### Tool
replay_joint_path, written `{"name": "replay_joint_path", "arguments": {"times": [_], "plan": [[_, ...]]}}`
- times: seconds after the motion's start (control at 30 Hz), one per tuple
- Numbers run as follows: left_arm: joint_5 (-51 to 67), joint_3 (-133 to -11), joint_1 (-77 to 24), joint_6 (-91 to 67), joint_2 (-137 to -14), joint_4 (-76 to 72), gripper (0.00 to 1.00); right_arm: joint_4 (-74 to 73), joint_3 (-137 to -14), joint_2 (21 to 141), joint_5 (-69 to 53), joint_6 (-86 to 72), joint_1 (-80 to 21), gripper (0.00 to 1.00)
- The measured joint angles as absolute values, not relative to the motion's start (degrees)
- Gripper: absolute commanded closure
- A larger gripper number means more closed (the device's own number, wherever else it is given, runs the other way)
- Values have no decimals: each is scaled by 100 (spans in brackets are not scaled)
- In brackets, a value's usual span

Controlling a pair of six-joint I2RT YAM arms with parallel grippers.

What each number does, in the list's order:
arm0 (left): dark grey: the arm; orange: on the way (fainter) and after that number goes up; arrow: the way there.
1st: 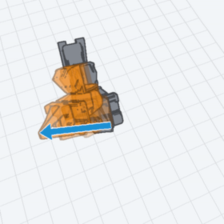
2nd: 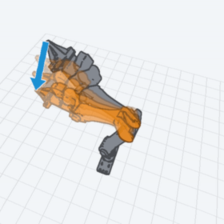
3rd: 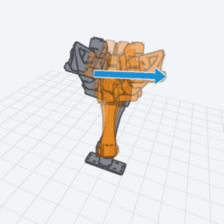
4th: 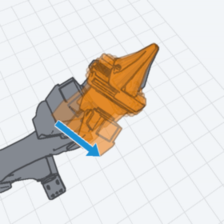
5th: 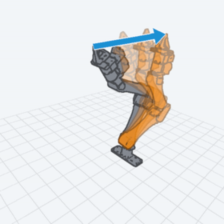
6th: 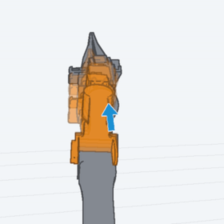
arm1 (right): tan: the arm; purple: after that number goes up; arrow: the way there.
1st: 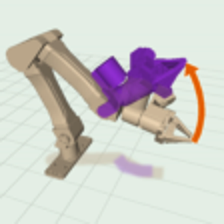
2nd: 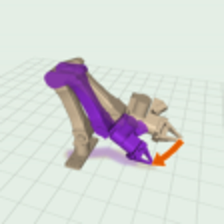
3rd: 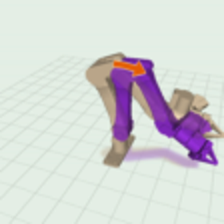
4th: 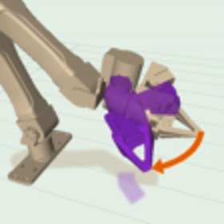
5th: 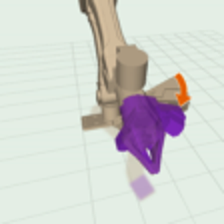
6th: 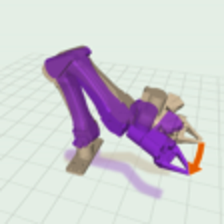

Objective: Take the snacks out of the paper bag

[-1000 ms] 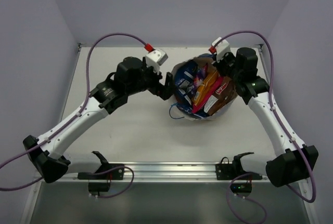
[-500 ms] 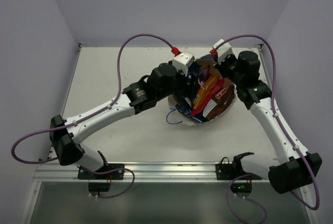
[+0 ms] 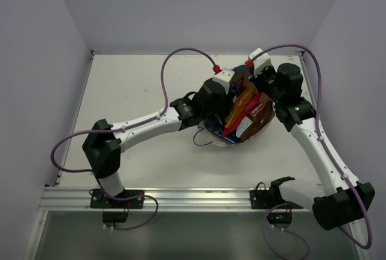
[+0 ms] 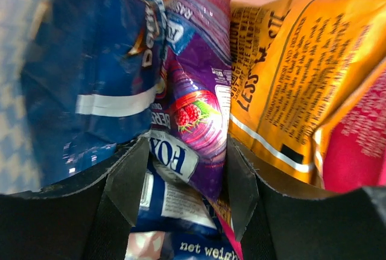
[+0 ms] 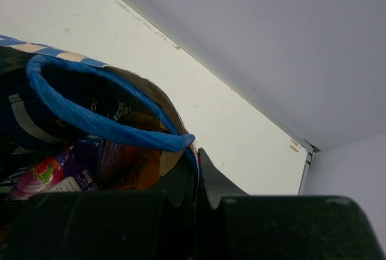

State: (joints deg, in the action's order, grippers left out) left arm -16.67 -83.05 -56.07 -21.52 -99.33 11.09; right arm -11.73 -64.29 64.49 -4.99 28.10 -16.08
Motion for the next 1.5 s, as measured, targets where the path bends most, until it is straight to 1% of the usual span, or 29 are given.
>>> {"name": "replay_joint_path", "arguments": {"times": [0.07, 0.17, 0.2, 0.27, 0.3, 0.37, 0.5, 0.63, 0.87, 0.97, 1.07, 1.13, 1.23, 1.33, 1.4, 1.5], "plan": [[-1647, -8307, -5607, -2163, -10051, 1048, 40, -1146, -6401, 6434, -454, 2803, -1608, 100], [-1603, -8305, -5607, -2202, -10228, 1002, 46, -1109, -6353, 6416, -397, 2768, -1608, 100], [-1573, -8305, -5607, -2209, -10272, 996, 59, -1092, -6329, 6403, -375, 2759, -1608, 100], [-1522, -8305, -5607, -2244, -10322, 989, 74, -1048, -6285, 6383, -333, 2738, -1608, 100], [-1527, -8305, -5607, -2261, -10331, 996, 89, -1013, -6243, 6364, -290, 2722, -1608, 100], [-1573, -8313, -5605, -2274, -10326, 1004, 100, -972, -6200, 6340, -237, 2705, -1610, 100], [-1619, -8372, -5607, -2198, -10206, 1223, 100, -893, -6128, 6313, -183, 2698, -1612, 100], [-1616, -8783, -5612, -2126, -9756, 1966, 100, -766, -6053, 6294, -8, 2705, -1612, 100], [-1789, -9170, -5638, -1890, -7824, 2674, 100, -727, -6040, 6292, 364, 2834, -1612, 100], [-2139, -9159, -5610, -1844, -6980, 2884, 100, -727, -6040, 6292, 495, 2908, -1612, 100], [-2646, -8993, -5258, -1841, -6442, 3153, 100, -727, -6040, 6294, 567, 2939, -1612, 100], [-2995, -8774, -4569, -1813, -6283, 3273, 100, -727, -6040, 6294, 593, 2939, -1612, 100], [-3245, -8193, -3376, -1647, -6429, 3282, 100, -727, -6040, 6294, 609, 2939, -1612, 100], [-3291, -7719, -2381, -1500, -7118, 3205, 100, -727, -6040, 6294, 609, 2934, -1612, 100], [-3306, -7522, -1909, -1422, -7747, 3122, 100, -727, -6040, 6294, 609, 2926, -1612, 100], [-3435, -7456, -1472, -1339, -8696, 2967, 100, -727, -6038, 6294, 609, 2908, -1612, 100]]}}
